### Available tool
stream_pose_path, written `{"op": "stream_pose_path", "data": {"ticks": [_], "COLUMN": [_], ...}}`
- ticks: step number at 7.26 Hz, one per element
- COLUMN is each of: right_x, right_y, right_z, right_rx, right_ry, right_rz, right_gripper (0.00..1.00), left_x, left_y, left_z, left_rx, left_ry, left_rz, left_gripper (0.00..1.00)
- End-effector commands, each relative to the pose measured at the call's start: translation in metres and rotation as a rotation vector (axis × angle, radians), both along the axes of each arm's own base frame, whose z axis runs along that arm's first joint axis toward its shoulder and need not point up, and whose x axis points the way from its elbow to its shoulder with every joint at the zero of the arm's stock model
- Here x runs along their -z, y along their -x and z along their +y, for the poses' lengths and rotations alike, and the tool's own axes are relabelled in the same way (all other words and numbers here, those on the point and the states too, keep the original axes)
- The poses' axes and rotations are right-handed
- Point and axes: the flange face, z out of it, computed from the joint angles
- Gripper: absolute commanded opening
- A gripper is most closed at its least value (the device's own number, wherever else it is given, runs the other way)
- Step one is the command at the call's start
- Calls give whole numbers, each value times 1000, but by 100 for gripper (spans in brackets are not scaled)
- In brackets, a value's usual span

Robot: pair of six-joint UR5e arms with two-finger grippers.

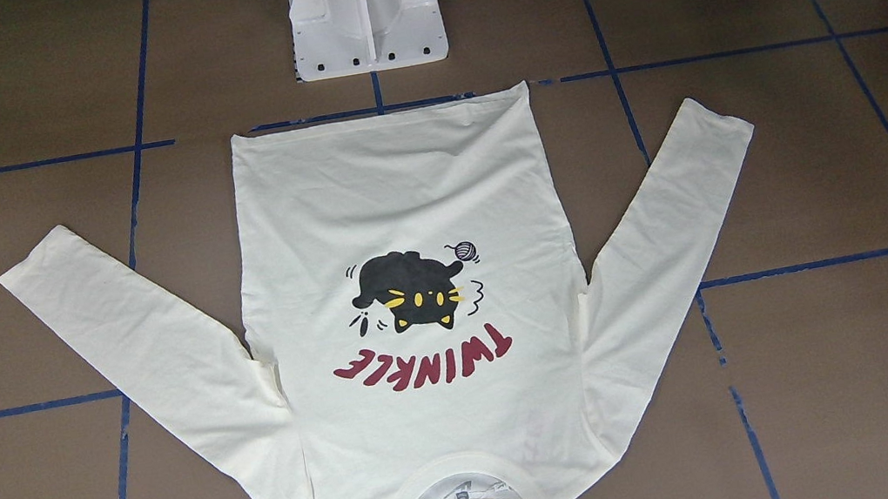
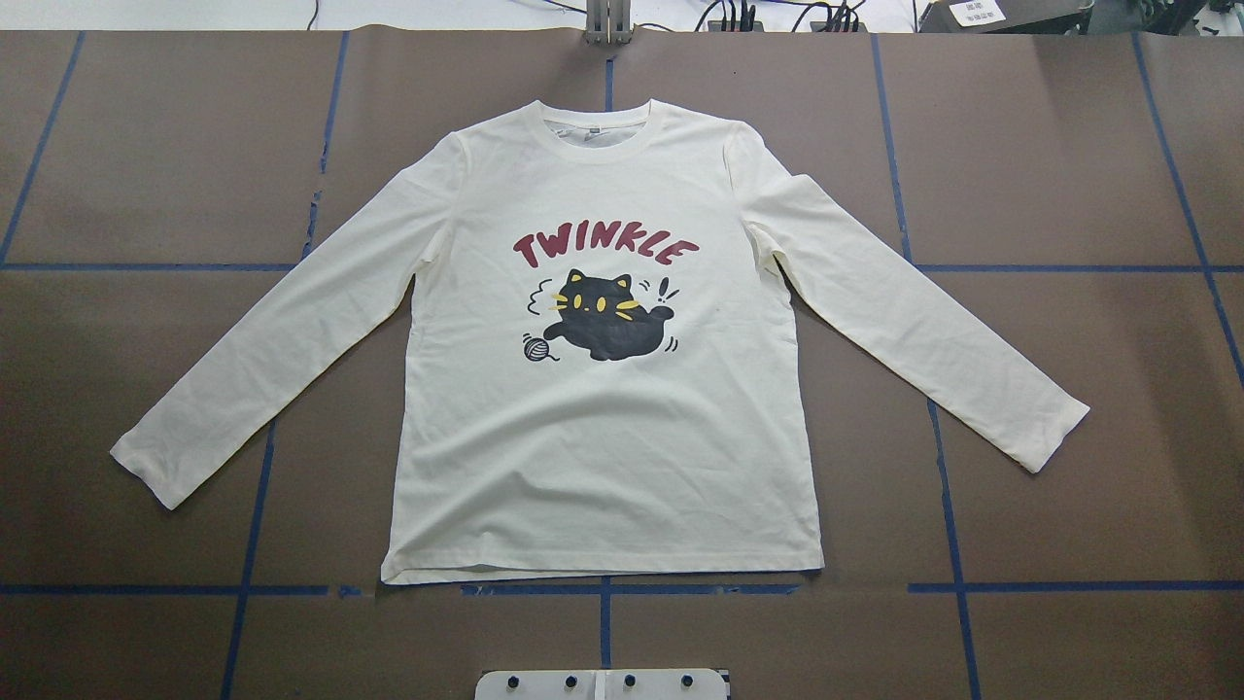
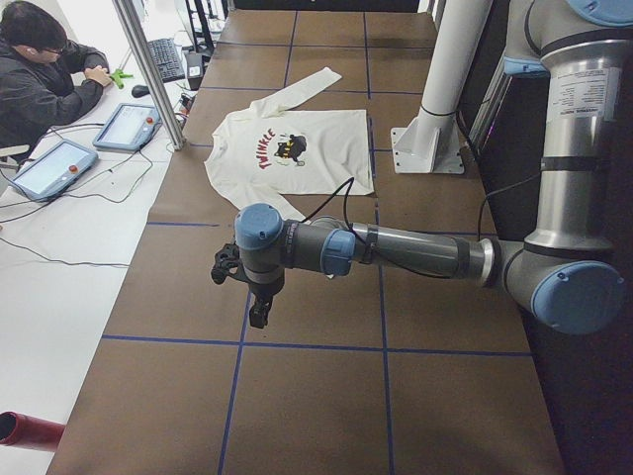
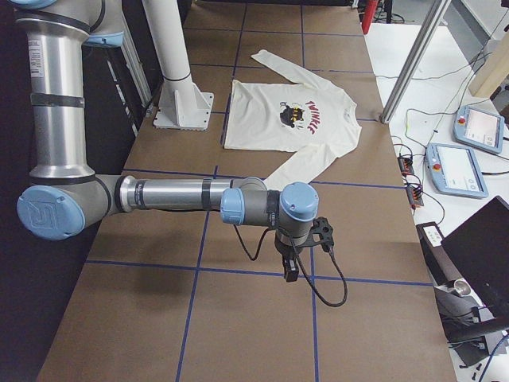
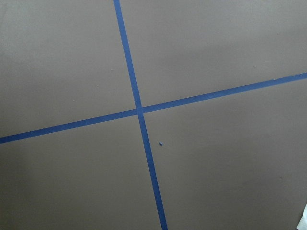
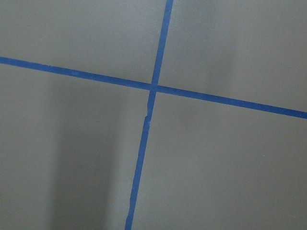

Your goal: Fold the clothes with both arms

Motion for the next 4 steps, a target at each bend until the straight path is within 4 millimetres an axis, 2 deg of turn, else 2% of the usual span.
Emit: {"op": "stream_pose_path", "data": {"ticks": [1,2,3,4], "right_x": [8,21,37,66], "right_y": [1,2,4,18], "right_z": [-1,-4,-8,-25], "right_rx": [0,-1,2,29], "right_ry": [-14,-38,-68,-140], "right_rz": [-4,-10,-11,-8], "right_gripper": [100,100,100,100], "left_x": [9,10,24,31], "left_y": [-1,-1,0,-1], "left_z": [-1,-2,-4,-5], "left_rx": [-2,-3,-1,-2], "left_ry": [-18,-22,-68,-131], "left_rz": [10,10,0,12], "left_gripper": [100,100,100,100]}}
